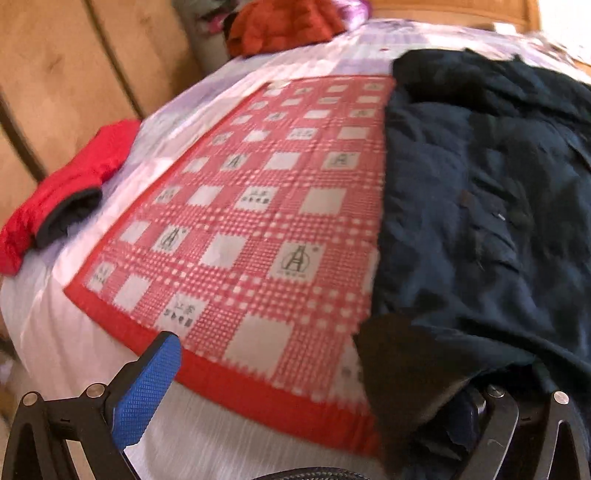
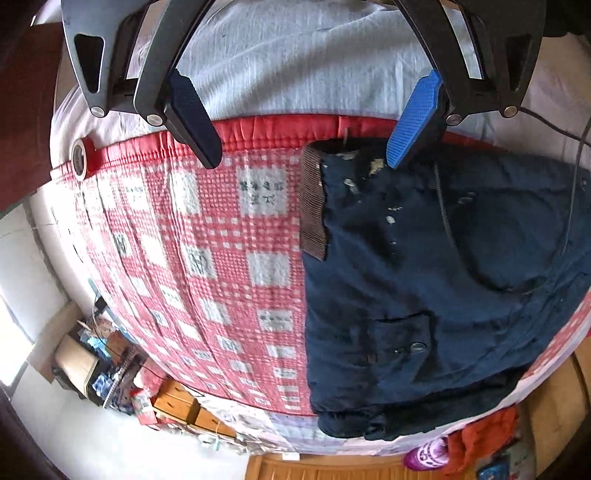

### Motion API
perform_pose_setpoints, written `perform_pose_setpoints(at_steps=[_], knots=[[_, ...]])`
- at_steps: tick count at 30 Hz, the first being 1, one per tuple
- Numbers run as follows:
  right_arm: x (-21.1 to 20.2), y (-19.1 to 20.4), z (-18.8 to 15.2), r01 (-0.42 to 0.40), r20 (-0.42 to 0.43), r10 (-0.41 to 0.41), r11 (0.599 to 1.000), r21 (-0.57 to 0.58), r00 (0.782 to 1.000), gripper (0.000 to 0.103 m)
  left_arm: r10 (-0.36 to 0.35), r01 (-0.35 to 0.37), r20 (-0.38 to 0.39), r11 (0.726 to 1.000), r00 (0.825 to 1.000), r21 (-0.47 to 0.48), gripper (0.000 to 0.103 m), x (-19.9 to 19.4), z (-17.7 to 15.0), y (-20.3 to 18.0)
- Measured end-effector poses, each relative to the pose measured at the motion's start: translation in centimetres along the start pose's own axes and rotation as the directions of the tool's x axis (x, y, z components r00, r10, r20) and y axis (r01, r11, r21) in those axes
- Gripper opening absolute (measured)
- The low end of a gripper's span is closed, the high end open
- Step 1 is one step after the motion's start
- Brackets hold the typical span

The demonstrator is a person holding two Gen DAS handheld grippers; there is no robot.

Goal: Fold large clothes

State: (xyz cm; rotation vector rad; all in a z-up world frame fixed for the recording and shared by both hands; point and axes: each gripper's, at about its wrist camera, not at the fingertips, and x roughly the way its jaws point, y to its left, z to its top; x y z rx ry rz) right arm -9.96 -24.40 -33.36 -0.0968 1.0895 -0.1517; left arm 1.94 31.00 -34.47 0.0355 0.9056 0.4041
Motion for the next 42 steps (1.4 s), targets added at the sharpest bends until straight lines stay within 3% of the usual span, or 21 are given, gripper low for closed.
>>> perform_pose_setpoints(at_steps=[8, 12, 21, 27, 31, 34, 37, 39, 40, 42], knots=[[0.8, -0.5, -1.6, 0.022, -0.021, -0.022, 1.0, -0.008, 1.0, 0.093, 0.031, -0.033, -0.035, 0.999, 0.999, -0.033, 0.102, 0.8, -0.3, -0.7], [1.7, -0.8, -2.3, 0.047, -0.039, -0.047, 0.999, -0.011, 0.998, 0.093, 0.054, -0.054, -0.039, 0.999, 0.998, -0.007, 0.102, 0.6, -0.5, -0.8], [2.7, -1.3, 0.4, 0.02, 0.053, -0.023, 0.998, 0.063, 0.998, 0.093, 0.054, -0.056, -0.055, 0.998, 0.997, -0.036, 0.102, 0.7, -0.8, -1.1], [5.0, -1.1, 2.3, -0.023, 0.049, 0.017, 0.994, 0.111, 0.999, 0.092, -0.006, 0.002, -0.071, 0.999, 0.997, -0.054, 0.097, 1.7, -0.7, -1.9], [3.4, -2.1, 1.4, -0.015, 0.022, 0.014, 0.997, 0.081, 1.0, 0.092, -0.011, 0.009, -0.068, 0.999, 0.998, -0.04, 0.097, 1.7, -0.4, -1.8], [-0.1, -3.9, -0.3, -0.009, 0.009, 0.009, 0.999, 0.054, 1.0, 0.092, -0.005, 0.004, -0.064, 1.0, 0.998, -0.014, 0.097, 1.3, -0.5, -1.6], [-5.1, -8.3, -2.3, 0.093, -0.028, -0.091, 0.992, 0.087, 0.995, 0.092, -0.004, 0.004, -0.076, 1.0, 0.997, -0.01, 0.097, 1.4, -0.6, -1.1], [-8.4, -12.7, -3.7, 0.223, -0.092, -0.212, 0.967, 0.125, 0.973, 0.092, -0.005, 0.004, -0.083, 1.0, 0.997, -0.012, 0.097, 1.6, -0.6, -0.9], [-9.9, -14.7, -4.4, 0.285, -0.118, -0.27, 0.949, 0.135, 0.956, 0.092, -0.006, 0.005, -0.085, 1.0, 0.996, -0.011, 0.097, 1.6, -0.5, -1.0], [-13.3, -19.3, -5.7, 0.432, -0.167, -0.41, 0.893, 0.129, 0.897, 0.092, -0.002, 0.001, -0.082, 1.0, 0.997, -0.007, 0.097, 1.6, -0.4, -1.2]])
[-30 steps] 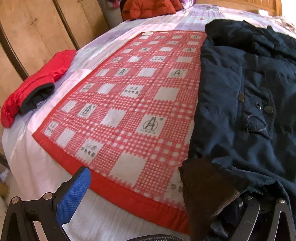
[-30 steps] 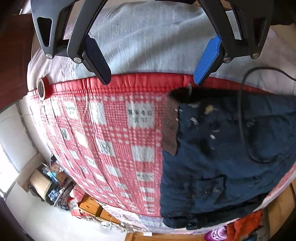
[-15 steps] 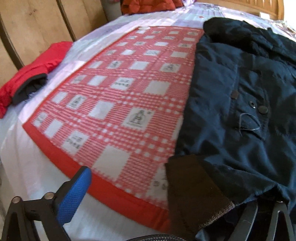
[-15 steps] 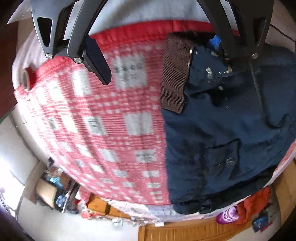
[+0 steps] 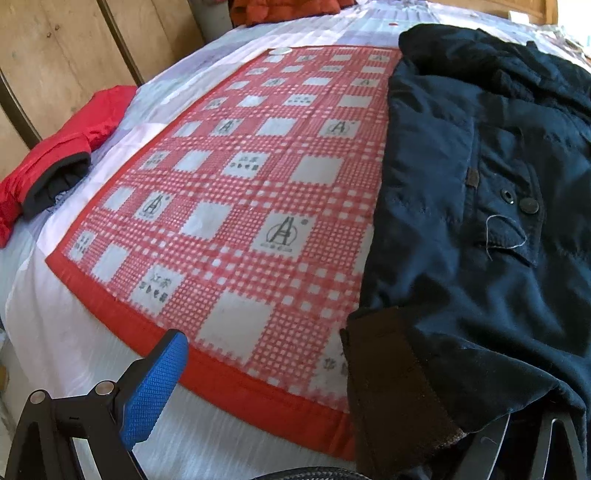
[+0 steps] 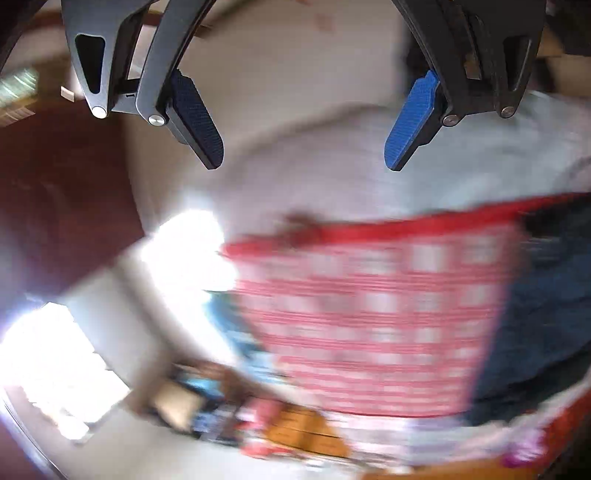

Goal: Fold large clothes

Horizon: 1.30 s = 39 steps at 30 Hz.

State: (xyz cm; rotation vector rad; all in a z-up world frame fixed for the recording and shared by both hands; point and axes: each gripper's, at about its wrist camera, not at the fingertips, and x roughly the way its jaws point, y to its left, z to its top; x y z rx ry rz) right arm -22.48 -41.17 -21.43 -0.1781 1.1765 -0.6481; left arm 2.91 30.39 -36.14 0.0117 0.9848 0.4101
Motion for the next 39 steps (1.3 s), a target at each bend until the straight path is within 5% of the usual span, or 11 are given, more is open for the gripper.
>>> perform_pose_setpoints(at_steps=[3, 5, 7, 9, 13, 19, 26, 29, 33, 37, 39], knots=[[-1.5, -8.8, -0.8, 0.318, -0.014, -0.318, 0.948, -0.03, 0.948, 0.092, 0.003, -0.003, -0.001, 1.0, 1.0, -0.005, 0.097, 0.0, 0.1, -0.1], [-2.5, -12.8, -0.2, 0.433, 0.005, -0.433, 0.901, 0.002, 0.901, 0.092, 0.003, -0.003, -0.006, 1.0, 1.0, -0.018, 0.097, 0.1, 0.2, -0.2], [-3.2, -12.8, 1.0, 0.446, 0.067, -0.445, 0.895, 0.005, 0.893, 0.092, 0.012, -0.012, -0.007, 1.0, 1.0, -0.026, 0.097, 0.2, 0.1, -0.3], [-3.0, -10.0, 2.3, 0.381, 0.155, -0.372, 0.924, -0.037, 0.915, 0.092, 0.02, -0.02, -0.01, 0.999, 1.0, -0.038, 0.097, 0.1, 0.1, -0.4], [0.1, 1.0, 4.2, 0.076, 0.243, -0.037, 0.985, -0.153, 0.969, 0.092, 0.028, -0.03, -0.031, 0.998, 0.999, -0.059, 0.097, 0.2, 0.1, -0.5], [1.3, 15.0, 6.5, -0.288, 0.323, 0.322, 0.946, -0.15, 0.89, 0.092, 0.037, -0.039, -0.041, 0.998, 0.999, -0.05, 0.097, 0.2, 0.2, -0.5], [-1.4, 23.6, 4.7, -0.315, 0.329, 0.44, 0.875, -0.368, 0.836, 0.092, 0.029, -0.031, -0.039, 0.998, 0.999, -0.056, 0.097, 0.3, 0.1, -0.6], [-3.7, 23.6, 1.1, -0.314, 0.267, 0.513, 0.78, -0.541, 0.816, 0.092, 0.021, -0.023, -0.041, 0.998, 0.999, -0.064, 0.097, 0.6, 0.0, -0.6], [-7.0, 20.8, -6.6, -0.279, 0.11, 0.504, 0.632, -0.722, 0.856, 0.092, 0.014, -0.016, -0.039, 0.998, 0.999, -0.056, 0.097, 0.7, 0.0, -0.6], [-4.5, 11.1, -10.6, -0.203, -0.093, 0.185, 0.76, -0.618, 0.978, 0.092, 0.009, -0.011, -0.039, 0.998, 0.999, -0.056, 0.097, 0.9, 0.1, -0.6], [-1.5, 4.0, -12.2, -0.028, -0.172, -0.084, 0.826, -0.563, 0.981, 0.092, 0.007, -0.009, -0.042, 0.998, 0.999, -0.068, 0.097, 1.0, 0.1, -0.5]])
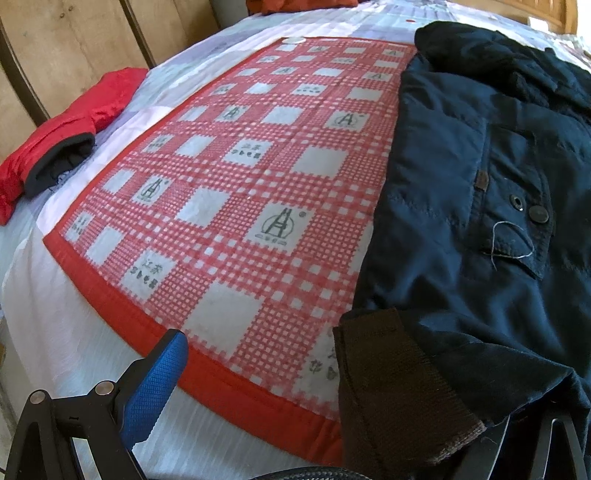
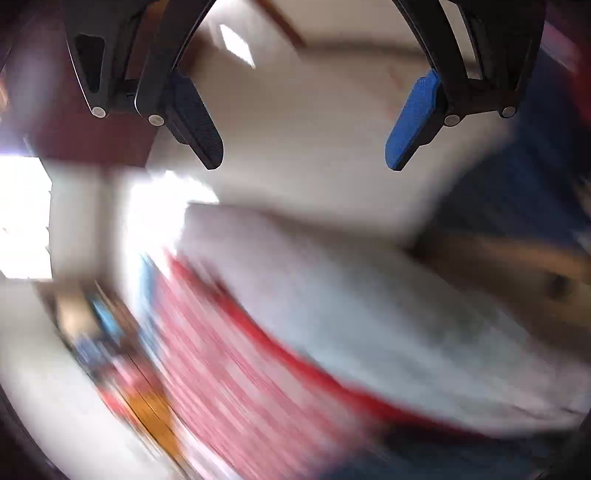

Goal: Fold large clothes

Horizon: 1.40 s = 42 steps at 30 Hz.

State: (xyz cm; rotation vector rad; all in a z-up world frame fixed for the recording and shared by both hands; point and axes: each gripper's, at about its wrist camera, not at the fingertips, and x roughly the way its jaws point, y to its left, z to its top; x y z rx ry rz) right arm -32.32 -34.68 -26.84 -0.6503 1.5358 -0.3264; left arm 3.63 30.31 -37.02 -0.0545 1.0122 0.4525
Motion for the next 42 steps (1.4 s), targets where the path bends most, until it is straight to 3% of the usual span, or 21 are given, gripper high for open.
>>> perform_pose_setpoints(at_steps=[1, 2, 4, 6, 8, 10, 11, 13, 14, 16, 17, 19, 20, 23, 32, 33, 35, 36, 37, 40, 42], knots=[[1.6, -2.0, -1.9, 0.075, -0.085, -0.072, 0.996, 0.037, 0.994, 0.092, -0.001, 0.001, -0.003, 1.0, 1.0, -0.009, 0.097, 0.1, 0.0, 0.0], [3.5, -4.7, -4.2, 0.193, -0.194, -0.177, 0.979, 0.068, 0.965, 0.092, -0.002, 0.002, -0.005, 1.0, 1.0, -0.019, 0.097, 0.1, -0.1, 0.0], [6.0, -8.5, -6.5, 0.392, -0.321, -0.349, 0.917, 0.079, 0.88, 0.092, -0.002, 0.002, -0.008, 0.999, 1.0, -0.033, 0.097, 0.1, -0.1, 0.0], [7.2, -10.6, -5.6, 0.528, -0.336, -0.476, 0.846, 0.077, 0.813, 0.092, 0.0, -0.001, -0.007, 1.0, 1.0, -0.031, 0.097, 0.2, -0.1, 0.0], [8.2, -10.2, -1.8, 0.633, -0.237, -0.607, 0.772, 0.051, 0.759, 0.093, 0.002, -0.003, -0.009, 0.999, 1.0, -0.032, 0.097, 0.2, -0.1, -0.1], [8.7, -8.5, 2.4, 0.63, -0.115, -0.62, 0.77, 0.096, 0.776, 0.093, 0.006, -0.006, -0.014, 0.999, 1.0, -0.038, 0.097, 0.2, 0.0, -0.1], [8.3, -7.3, 4.9, 0.589, -0.027, -0.592, 0.795, 0.147, 0.805, 0.093, 0.007, -0.007, -0.015, 0.999, 1.0, -0.039, 0.097, 0.2, 0.0, 0.0], [6.8, -4.6, 9.5, 0.452, 0.159, -0.491, 0.863, 0.228, 0.857, 0.093, 0.011, -0.012, -0.015, 0.999, 1.0, -0.04, 0.097, 0.2, 0.0, -0.1], [5.6, -2.7, 11.9, 0.353, 0.277, -0.415, 0.903, 0.246, 0.867, 0.093, 0.014, -0.015, -0.015, 0.999, 1.0, -0.039, 0.097, 0.2, 0.0, -0.1], [4.0, 0.5, 15.0, 0.21, 0.425, -0.289, 0.952, 0.223, 0.858, 0.093, 0.017, -0.017, -0.016, 0.999, 1.0, -0.039, 0.097, 0.2, 0.0, -0.1], [2.8, 2.6, 16.7, 0.116, 0.504, -0.197, 0.975, 0.187, 0.841, 0.093, 0.015, -0.016, -0.015, 0.999, 1.0, -0.038, 0.097, 0.2, 0.0, -0.1], [1.8, 5.2, 18.9, 0.002, 0.578, -0.075, 0.992, 0.125, 0.812, 0.093, 0.015, -0.015, -0.014, 0.999, 1.0, -0.036, 0.097, 0.2, 0.0, -0.1], [1.5, 6.6, 19.7, -0.051, 0.594, -0.011, 0.995, 0.088, 0.804, 0.093, 0.013, -0.013, -0.015, 0.999, 1.0, -0.037, 0.097, 0.2, 0.0, 0.0], [1.2, 9.4, 20.7, -0.108, 0.606, 0.057, 0.993, 0.048, 0.794, 0.093, 0.006, -0.007, -0.012, 1.0, 1.0, -0.03, 0.097, 0.2, 0.0, 0.0], [2.4, 8.2, 26.0, -0.286, 0.55, 0.1, 0.922, 0.262, 0.829, 0.091, -0.026, 0.026, 0.011, 1.0, 1.0, -0.017, 0.097, 0.4, -0.1, -0.1], [3.0, 7.9, 27.1, -0.298, 0.544, 0.107, 0.914, 0.277, 0.832, 0.087, -0.036, 0.036, 0.014, 0.999, 0.999, -0.015, 0.097, 0.5, -0.1, -0.1], [3.2, 8.3, 28.8, -0.361, 0.547, 0.161, 0.89, 0.28, 0.821, 0.052, -0.052, 0.053, 0.017, 0.999, 0.998, -0.011, 0.096, 0.7, -0.2, -0.2], [3.3, 8.5, 29.6, -0.376, 0.552, 0.173, 0.884, 0.278, 0.816, 0.044, -0.06, 0.06, 0.019, 0.998, 0.998, -0.009, 0.094, 0.7, -0.2, -0.3], [3.3, 8.2, 29.9, -0.396, 0.561, 0.18, 0.871, 0.291, 0.808, 0.038, -0.07, 0.071, 0.024, 0.997, 0.997, -0.004, 0.092, 0.7, -0.2, -0.2], [3.9, 6.2, 29.7, -0.473, 0.583, 0.185, 0.79, 0.391, 0.791, 0.038, -0.11, 0.108, 0.037, 0.993, 0.993, 0.045, 0.08, 0.4, -0.6, -0.3], [4.1, 6.1, 29.4, -0.51, 0.574, 0.213, 0.748, 0.425, 0.791, 0.033, -0.134, 0.131, 0.038, 0.988, 0.99, 0.081, 0.061, 0.3, -1.0, -0.5]])
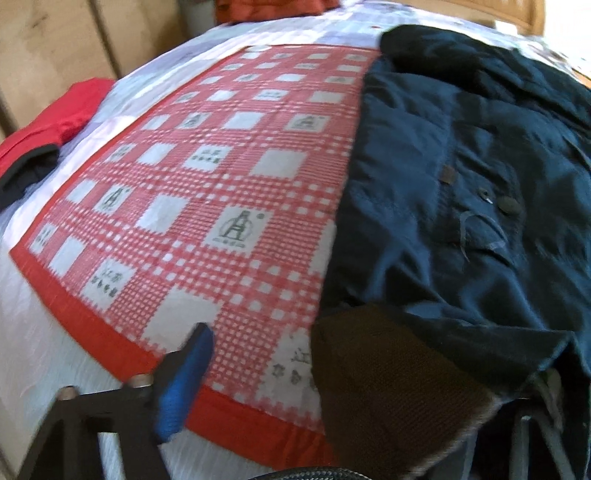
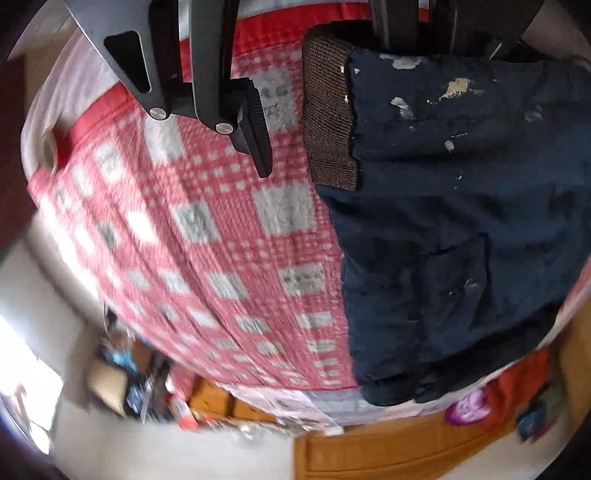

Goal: Fold large clothes

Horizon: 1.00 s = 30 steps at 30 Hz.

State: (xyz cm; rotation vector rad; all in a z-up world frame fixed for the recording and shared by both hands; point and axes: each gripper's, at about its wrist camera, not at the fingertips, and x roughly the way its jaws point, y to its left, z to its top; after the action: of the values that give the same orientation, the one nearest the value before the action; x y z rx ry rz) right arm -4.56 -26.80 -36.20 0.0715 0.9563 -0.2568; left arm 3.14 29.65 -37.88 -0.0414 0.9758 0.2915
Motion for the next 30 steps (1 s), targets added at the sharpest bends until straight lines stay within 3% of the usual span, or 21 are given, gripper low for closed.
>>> perform_pose_setpoints(at_steps=[1, 3, 5, 8, 12, 17, 21, 30], knots=[[0.3, 0.5, 0.1, -0.013, -0.012, 0.013, 1.0, -0.01, 1.0, 0.021, -0.011, 0.011, -0.001, 1.0, 1.0, 0.013, 0.055, 0.0, -0.2, -0.1], [0.1, 1.7, -0.1, 0.003, -0.011, -0.004, 0.998, -0.069, 1.0, 0.019, -0.047, 0.047, -0.003, 0.998, 0.999, 0.045, 0.029, -0.1, -0.6, -0.3], [0.7, 1.6, 0.3, -0.006, -0.027, 0.004, 0.999, -0.044, 1.0, 0.019, -0.055, 0.053, 0.008, 0.991, 0.998, 0.121, 0.02, -0.5, -1.1, -1.2], [1.8, 1.3, 0.4, -0.027, -0.069, 0.026, 1.0, -0.015, 0.997, 0.02, -0.059, 0.056, 0.007, 0.978, 0.998, 0.201, 0.02, -0.2, -1.7, -1.7], [1.8, 1.4, 1.0, -0.035, -0.09, 0.034, 0.999, -0.01, 0.995, 0.018, -0.068, 0.069, -0.015, 0.979, 0.998, 0.189, 0.014, -0.2, -1.1, -1.2], [-3.4, 1.1, 2.3, -0.059, -0.036, 0.056, 0.995, -0.083, 0.998, 0.017, -0.106, 0.109, -0.038, 0.987, 0.994, 0.114, 0.014, -3.4, -0.4, 1.4], [-6.7, 0.8, 4.1, -0.079, -0.009, 0.079, 0.991, -0.111, 0.997, 0.017, -0.114, 0.117, -0.027, 0.984, 0.993, 0.137, 0.014, -6.1, 0.1, 1.4], [-14.3, -2.0, 3.5, -0.132, -0.121, 0.11, 0.973, -0.188, 0.987, 0.017, -0.093, 0.116, -0.151, 0.981, 0.984, 0.157, 0.014, -13.0, -1.8, 2.3]])
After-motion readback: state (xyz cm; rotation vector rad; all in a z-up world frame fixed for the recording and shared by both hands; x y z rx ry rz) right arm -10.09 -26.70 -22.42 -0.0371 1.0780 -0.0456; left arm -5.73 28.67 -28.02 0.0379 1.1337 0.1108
